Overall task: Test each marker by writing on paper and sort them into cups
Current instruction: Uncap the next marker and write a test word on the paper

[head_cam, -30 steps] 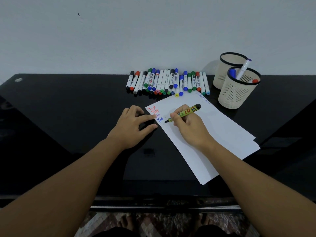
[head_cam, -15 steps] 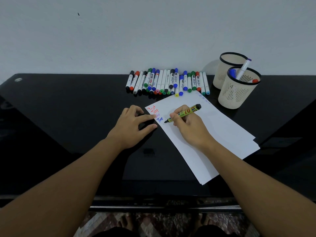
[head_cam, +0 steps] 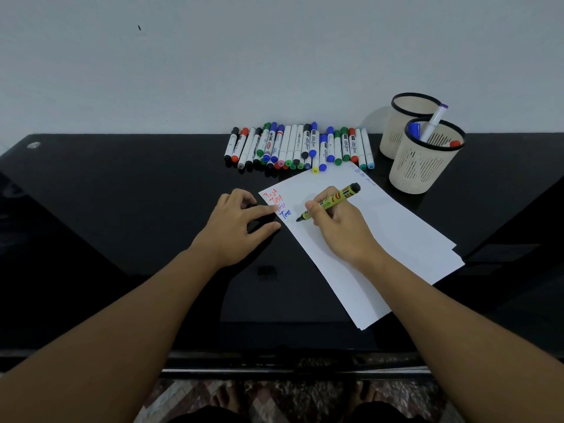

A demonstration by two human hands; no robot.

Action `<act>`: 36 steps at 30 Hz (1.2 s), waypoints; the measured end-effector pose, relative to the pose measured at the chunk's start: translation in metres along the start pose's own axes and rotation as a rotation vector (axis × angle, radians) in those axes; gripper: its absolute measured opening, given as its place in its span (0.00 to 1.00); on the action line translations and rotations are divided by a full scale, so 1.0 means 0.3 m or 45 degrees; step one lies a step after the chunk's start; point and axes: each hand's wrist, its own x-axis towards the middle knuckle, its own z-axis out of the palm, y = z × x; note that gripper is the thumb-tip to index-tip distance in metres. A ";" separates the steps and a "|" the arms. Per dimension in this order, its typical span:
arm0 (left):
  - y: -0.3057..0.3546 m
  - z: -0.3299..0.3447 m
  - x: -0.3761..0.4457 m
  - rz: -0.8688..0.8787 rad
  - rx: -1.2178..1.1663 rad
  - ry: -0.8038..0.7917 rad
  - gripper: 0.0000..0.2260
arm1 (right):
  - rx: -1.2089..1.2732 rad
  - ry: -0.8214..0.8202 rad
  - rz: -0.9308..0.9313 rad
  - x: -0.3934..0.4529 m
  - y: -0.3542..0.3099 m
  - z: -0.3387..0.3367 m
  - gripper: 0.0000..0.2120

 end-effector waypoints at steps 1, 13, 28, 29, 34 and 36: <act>0.000 -0.001 0.000 0.002 0.004 -0.001 0.25 | 0.019 0.001 0.004 0.000 0.001 -0.002 0.08; 0.015 -0.018 -0.008 0.001 -0.104 0.027 0.22 | 0.139 0.060 -0.051 0.003 0.001 -0.004 0.07; 0.061 -0.099 -0.006 -0.273 -0.445 0.084 0.12 | 0.258 -0.109 -0.003 0.023 -0.051 -0.081 0.12; 0.074 -0.116 0.000 -0.339 -0.594 0.093 0.11 | 0.226 -0.124 -0.004 0.023 -0.055 -0.090 0.12; 0.141 -0.177 0.015 -0.442 -1.060 0.049 0.13 | -0.307 -0.292 -0.090 0.000 -0.044 -0.113 0.17; 0.152 -0.178 0.013 -0.430 -1.079 0.014 0.13 | -0.387 -0.250 -0.120 -0.008 -0.035 -0.123 0.12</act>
